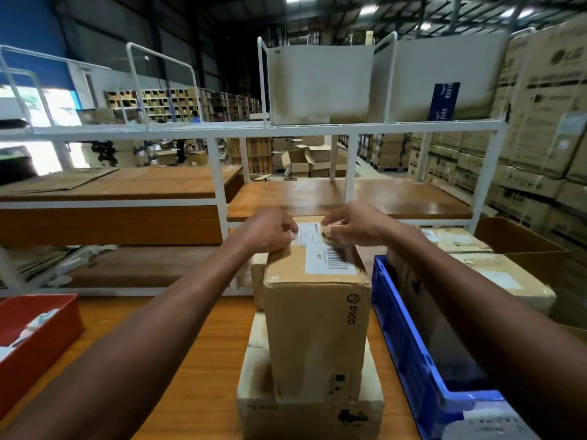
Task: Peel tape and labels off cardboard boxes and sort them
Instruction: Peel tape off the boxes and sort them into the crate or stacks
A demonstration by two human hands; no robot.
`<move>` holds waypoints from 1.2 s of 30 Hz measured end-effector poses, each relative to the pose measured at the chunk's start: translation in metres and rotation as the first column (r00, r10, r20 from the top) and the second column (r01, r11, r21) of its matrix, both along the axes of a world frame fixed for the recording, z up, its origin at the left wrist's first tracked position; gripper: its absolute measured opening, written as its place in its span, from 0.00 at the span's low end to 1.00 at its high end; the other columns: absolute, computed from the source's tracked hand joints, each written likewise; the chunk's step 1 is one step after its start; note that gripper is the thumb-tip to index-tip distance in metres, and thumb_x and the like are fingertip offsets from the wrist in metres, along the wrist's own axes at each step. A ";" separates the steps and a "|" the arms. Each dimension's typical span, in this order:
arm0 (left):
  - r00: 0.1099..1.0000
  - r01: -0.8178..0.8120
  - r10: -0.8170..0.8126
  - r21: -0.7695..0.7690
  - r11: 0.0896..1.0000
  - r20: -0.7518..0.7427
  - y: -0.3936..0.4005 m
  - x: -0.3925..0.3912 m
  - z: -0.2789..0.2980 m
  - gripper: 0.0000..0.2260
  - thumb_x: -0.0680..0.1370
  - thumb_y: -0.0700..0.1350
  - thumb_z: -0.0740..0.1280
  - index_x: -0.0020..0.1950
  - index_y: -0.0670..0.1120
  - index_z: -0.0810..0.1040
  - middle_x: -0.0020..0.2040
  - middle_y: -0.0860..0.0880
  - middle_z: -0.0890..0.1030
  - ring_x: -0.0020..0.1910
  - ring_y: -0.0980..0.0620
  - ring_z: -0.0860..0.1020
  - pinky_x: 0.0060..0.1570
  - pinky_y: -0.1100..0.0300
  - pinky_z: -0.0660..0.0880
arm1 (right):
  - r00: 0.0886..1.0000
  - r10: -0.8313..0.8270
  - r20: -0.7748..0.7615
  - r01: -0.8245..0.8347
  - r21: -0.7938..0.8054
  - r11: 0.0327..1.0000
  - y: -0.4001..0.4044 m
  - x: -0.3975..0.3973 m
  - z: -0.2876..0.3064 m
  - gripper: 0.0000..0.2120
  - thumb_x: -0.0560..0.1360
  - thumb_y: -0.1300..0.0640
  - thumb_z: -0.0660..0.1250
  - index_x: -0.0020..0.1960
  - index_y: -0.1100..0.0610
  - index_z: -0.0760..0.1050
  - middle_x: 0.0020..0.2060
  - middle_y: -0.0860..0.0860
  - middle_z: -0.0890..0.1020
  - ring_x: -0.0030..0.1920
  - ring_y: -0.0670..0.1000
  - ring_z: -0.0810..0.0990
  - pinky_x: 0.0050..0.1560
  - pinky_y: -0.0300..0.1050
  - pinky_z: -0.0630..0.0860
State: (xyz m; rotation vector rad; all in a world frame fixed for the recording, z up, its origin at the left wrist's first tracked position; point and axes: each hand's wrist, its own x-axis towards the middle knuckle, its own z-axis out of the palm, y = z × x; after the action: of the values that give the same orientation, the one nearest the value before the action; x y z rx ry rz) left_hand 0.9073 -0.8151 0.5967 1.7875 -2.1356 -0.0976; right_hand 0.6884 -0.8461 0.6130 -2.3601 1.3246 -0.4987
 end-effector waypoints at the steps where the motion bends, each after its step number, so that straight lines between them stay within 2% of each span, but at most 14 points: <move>1: 1.000 0.001 -0.001 0.000 1.000 -0.007 0.001 0.001 -0.001 0.14 0.81 0.45 0.68 0.66 0.49 0.82 0.63 0.50 0.82 0.55 0.54 0.78 0.55 0.57 0.78 | 0.999 -0.010 -0.049 0.011 0.008 1.000 -0.009 0.005 0.001 0.15 0.82 0.53 0.68 0.67 0.49 0.79 0.55 0.41 0.78 0.56 0.47 0.79 0.47 0.41 0.73; 4: 1.000 -0.003 0.004 0.039 0.999 -0.019 -0.002 0.005 -0.002 0.15 0.82 0.45 0.66 0.69 0.48 0.80 0.65 0.49 0.81 0.55 0.55 0.77 0.54 0.57 0.77 | 0.991 -0.005 -0.135 0.016 0.075 0.997 -0.025 0.014 -0.005 0.18 0.82 0.46 0.66 0.71 0.47 0.76 0.60 0.46 0.80 0.57 0.49 0.79 0.50 0.45 0.74; 7: 0.999 -0.006 0.003 0.083 0.997 0.034 -0.005 0.005 0.005 0.17 0.82 0.47 0.67 0.71 0.53 0.78 0.70 0.49 0.77 0.60 0.53 0.74 0.56 0.56 0.74 | 0.986 -0.031 -0.163 0.042 0.062 0.997 -0.027 0.017 -0.007 0.20 0.83 0.48 0.66 0.74 0.48 0.74 0.65 0.48 0.79 0.57 0.48 0.78 0.51 0.46 0.73; 10: 0.998 0.019 -0.024 0.089 0.996 0.059 -0.009 -0.002 0.002 0.22 0.81 0.53 0.67 0.76 0.60 0.71 0.76 0.49 0.70 0.71 0.47 0.69 0.65 0.49 0.71 | 0.983 -0.037 -0.179 0.052 0.077 0.996 -0.025 0.011 -0.006 0.20 0.83 0.48 0.65 0.75 0.47 0.74 0.65 0.49 0.80 0.58 0.49 0.78 0.54 0.47 0.75; 12: 0.999 0.030 -0.033 0.201 0.979 0.014 -0.011 -0.010 -0.004 0.23 0.81 0.58 0.64 0.77 0.63 0.69 0.78 0.47 0.68 0.74 0.43 0.67 0.69 0.41 0.69 | 0.983 -0.053 -0.176 0.069 0.087 0.994 -0.019 0.005 -0.006 0.21 0.83 0.48 0.64 0.76 0.47 0.72 0.66 0.50 0.79 0.60 0.50 0.77 0.58 0.48 0.75; 14: 1.000 0.000 -0.005 0.225 0.974 0.022 -0.012 -0.014 -0.010 0.24 0.80 0.61 0.62 0.76 0.65 0.69 0.78 0.47 0.68 0.75 0.42 0.66 0.70 0.37 0.68 | 0.981 -0.055 -0.184 0.072 0.086 0.994 -0.011 0.000 -0.004 0.21 0.84 0.47 0.64 0.76 0.47 0.72 0.65 0.50 0.79 0.60 0.50 0.77 0.61 0.50 0.75; 19: 0.999 -0.020 0.027 0.223 0.975 -0.026 0.000 -0.006 -0.012 0.21 0.83 0.59 0.62 0.77 0.64 0.68 0.78 0.49 0.68 0.74 0.43 0.68 0.70 0.38 0.69 | 0.979 0.000 -0.206 -0.008 -0.039 0.999 0.028 0.001 -0.003 0.12 0.81 0.51 0.69 0.64 0.47 0.81 0.61 0.47 0.80 0.59 0.48 0.76 0.54 0.46 0.74; 21: 0.999 -0.024 0.029 0.175 0.984 -0.024 0.008 -0.007 -0.009 0.20 0.83 0.58 0.63 0.75 0.63 0.72 0.76 0.51 0.72 0.71 0.47 0.71 0.69 0.40 0.70 | 0.983 -0.048 -0.176 0.037 -0.066 0.997 0.045 0.004 -0.012 0.09 0.81 0.50 0.68 0.61 0.46 0.80 0.56 0.45 0.79 0.56 0.49 0.77 0.51 0.47 0.76; 25: 0.993 -0.057 0.075 -0.200 0.978 0.088 0.046 -0.033 -0.011 0.10 0.78 0.56 0.72 0.59 0.60 0.83 0.58 0.58 0.83 0.54 0.56 0.77 0.63 0.47 0.73 | 0.963 -0.121 -0.239 0.083 -0.164 0.983 0.054 0.010 -0.021 0.03 0.80 0.53 0.66 0.52 0.46 0.77 0.50 0.47 0.81 0.49 0.50 0.77 0.48 0.49 0.77; 27: 0.996 -0.042 0.057 -0.208 0.977 0.065 0.069 -0.045 -0.016 0.10 0.78 0.57 0.71 0.58 0.59 0.84 0.53 0.58 0.84 0.46 0.59 0.76 0.56 0.51 0.77 | 0.959 -0.132 -0.250 0.092 -0.167 0.982 0.057 0.009 -0.017 0.03 0.80 0.54 0.66 0.53 0.47 0.76 0.49 0.48 0.80 0.49 0.50 0.77 0.46 0.48 0.76; 29: 0.995 -0.058 0.068 -0.144 0.988 0.068 0.088 -0.049 -0.019 0.14 0.80 0.61 0.68 0.62 0.59 0.83 0.53 0.55 0.84 0.42 0.60 0.74 0.50 0.54 0.77 | 0.960 -0.128 -0.248 0.085 -0.175 0.981 0.060 0.008 -0.016 0.04 0.81 0.53 0.66 0.54 0.48 0.77 0.51 0.49 0.81 0.49 0.50 0.77 0.45 0.46 0.75; 31: 0.995 -0.067 0.076 -0.126 0.990 0.069 0.100 -0.045 -0.021 0.16 0.82 0.61 0.63 0.65 0.58 0.82 0.55 0.52 0.84 0.42 0.58 0.75 0.51 0.54 0.76 | 0.964 -0.117 -0.238 0.078 -0.166 0.983 0.064 0.007 -0.016 0.08 0.82 0.50 0.65 0.59 0.48 0.79 0.57 0.50 0.82 0.53 0.52 0.78 0.47 0.48 0.76; 33: 0.996 -0.069 0.076 -0.139 0.988 0.048 0.106 -0.040 -0.026 0.17 0.84 0.60 0.60 0.68 0.58 0.81 0.60 0.51 0.84 0.46 0.56 0.77 0.51 0.53 0.75 | 0.967 -0.115 -0.228 0.075 -0.176 0.982 0.072 0.001 -0.018 0.14 0.82 0.45 0.65 0.66 0.45 0.78 0.63 0.50 0.80 0.60 0.53 0.77 0.56 0.52 0.77; 36: 0.997 -0.074 0.074 -0.155 0.985 -0.006 0.113 -0.037 -0.035 0.17 0.85 0.58 0.57 0.72 0.60 0.76 0.69 0.53 0.79 0.60 0.52 0.77 0.63 0.48 0.73 | 0.993 -0.119 -0.023 0.109 -0.247 0.963 0.091 -0.006 -0.035 0.13 0.79 0.40 0.68 0.60 0.42 0.79 0.60 0.47 0.78 0.62 0.51 0.74 0.60 0.56 0.76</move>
State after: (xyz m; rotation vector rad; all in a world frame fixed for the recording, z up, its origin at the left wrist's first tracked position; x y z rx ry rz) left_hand 0.8705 -0.7023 0.5616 1.7731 -2.0143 0.0858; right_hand 0.6820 -0.7548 0.5784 -2.5099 1.4991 -0.6914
